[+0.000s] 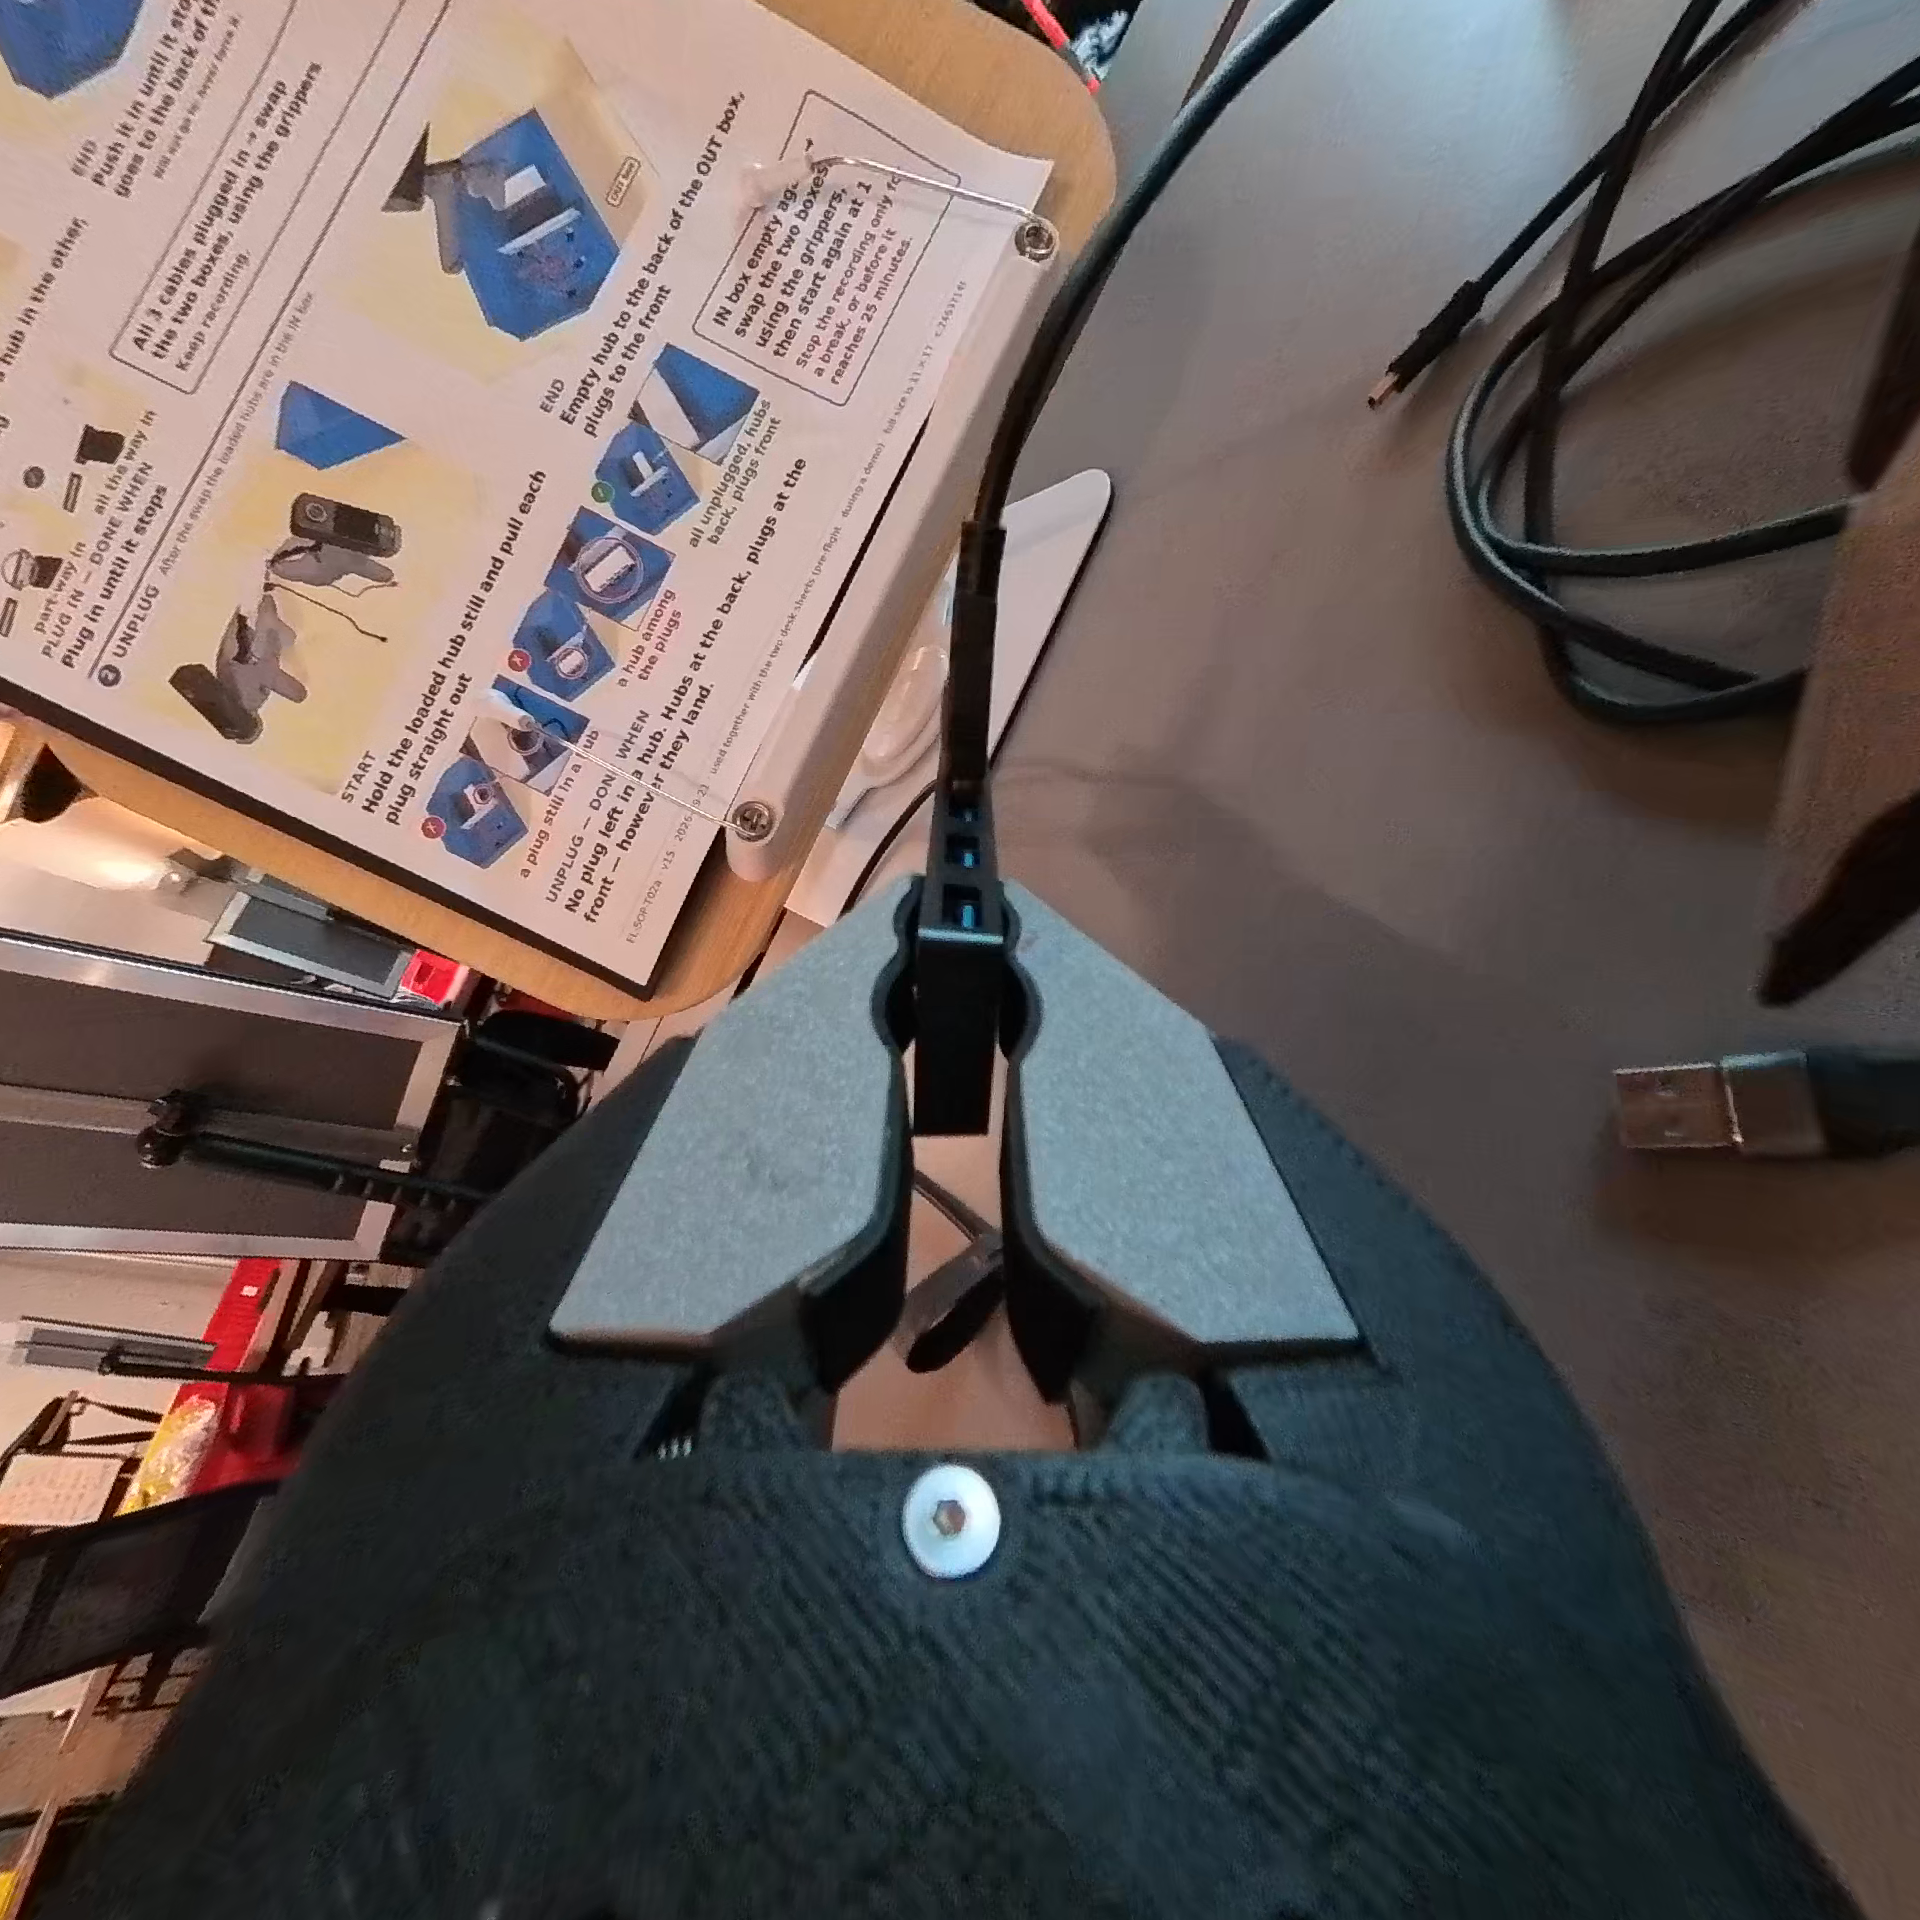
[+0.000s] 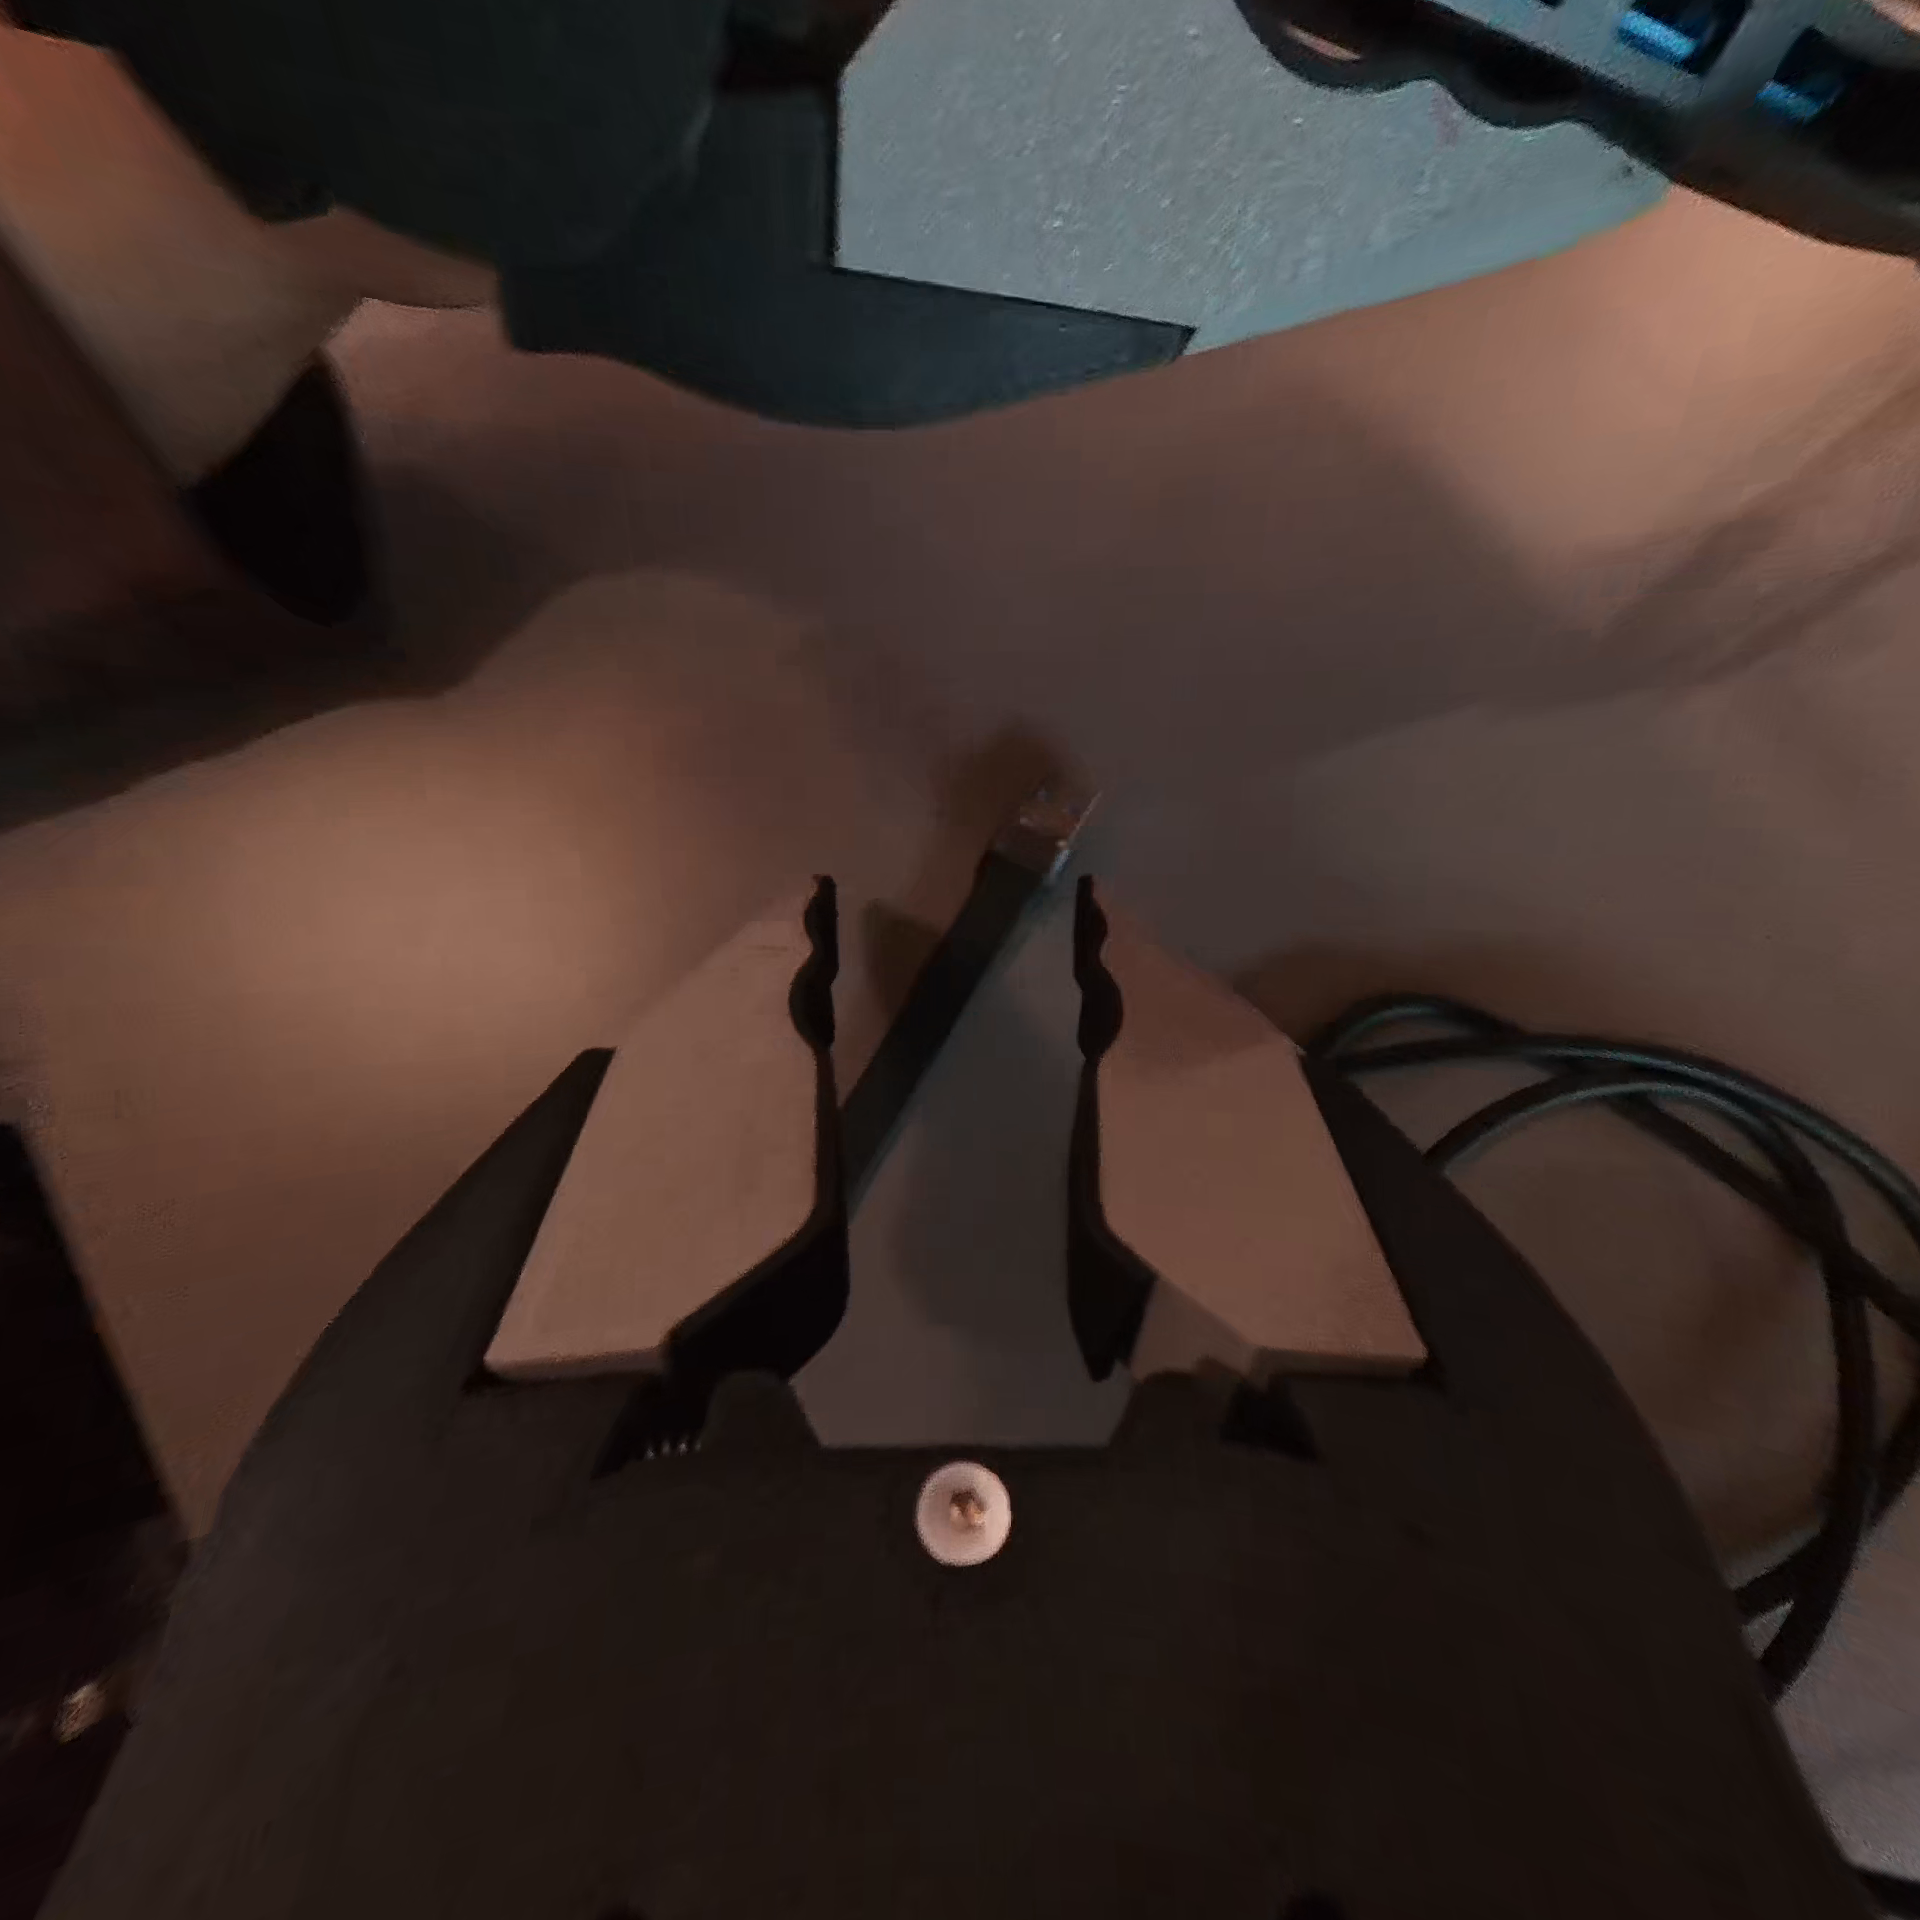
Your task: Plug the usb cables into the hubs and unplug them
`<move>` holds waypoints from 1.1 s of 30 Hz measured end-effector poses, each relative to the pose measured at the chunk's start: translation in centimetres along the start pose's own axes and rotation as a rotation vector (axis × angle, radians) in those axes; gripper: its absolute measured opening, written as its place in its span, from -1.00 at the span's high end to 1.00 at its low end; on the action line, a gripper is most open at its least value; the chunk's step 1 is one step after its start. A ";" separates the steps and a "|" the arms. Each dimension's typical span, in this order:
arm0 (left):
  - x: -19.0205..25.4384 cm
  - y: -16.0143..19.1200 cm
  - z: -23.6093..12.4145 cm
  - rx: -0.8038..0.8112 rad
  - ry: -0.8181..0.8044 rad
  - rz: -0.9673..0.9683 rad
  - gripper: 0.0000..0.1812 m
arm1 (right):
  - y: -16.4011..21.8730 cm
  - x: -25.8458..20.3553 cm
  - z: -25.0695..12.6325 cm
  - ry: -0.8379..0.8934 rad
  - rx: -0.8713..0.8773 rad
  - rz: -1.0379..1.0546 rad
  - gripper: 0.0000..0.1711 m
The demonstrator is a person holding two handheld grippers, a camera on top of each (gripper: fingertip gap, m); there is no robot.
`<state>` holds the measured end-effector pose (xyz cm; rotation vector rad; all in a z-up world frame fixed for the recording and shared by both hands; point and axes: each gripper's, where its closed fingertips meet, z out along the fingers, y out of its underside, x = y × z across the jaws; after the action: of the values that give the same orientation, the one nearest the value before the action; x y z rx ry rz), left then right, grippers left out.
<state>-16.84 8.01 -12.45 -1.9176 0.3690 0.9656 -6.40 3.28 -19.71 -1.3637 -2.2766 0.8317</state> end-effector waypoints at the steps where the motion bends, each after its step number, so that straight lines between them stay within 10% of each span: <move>1: 0.1 0.0 0.0 -0.002 0.002 0.002 0.90 | 0.0 0.4 0.6 0.024 -0.010 -0.004 0.52; 5: 0.2 -0.1 0.1 -0.005 0.002 0.018 0.90 | -0.4 0.4 1.5 -0.008 0.004 -0.044 0.82; 16: 0.0 -0.3 -0.2 0.025 -0.014 0.042 0.90 | -0.2 0.5 1.3 -0.009 0.074 -0.012 0.60; 33: 0.3 0.3 -1.6 0.104 -0.017 0.206 0.91 | -3.7 6.4 -4.9 -0.065 0.315 -0.094 0.84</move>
<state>-16.10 6.50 -12.45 -1.8011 0.6046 1.0745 -9.08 9.09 -13.59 -1.0954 -2.1249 1.1586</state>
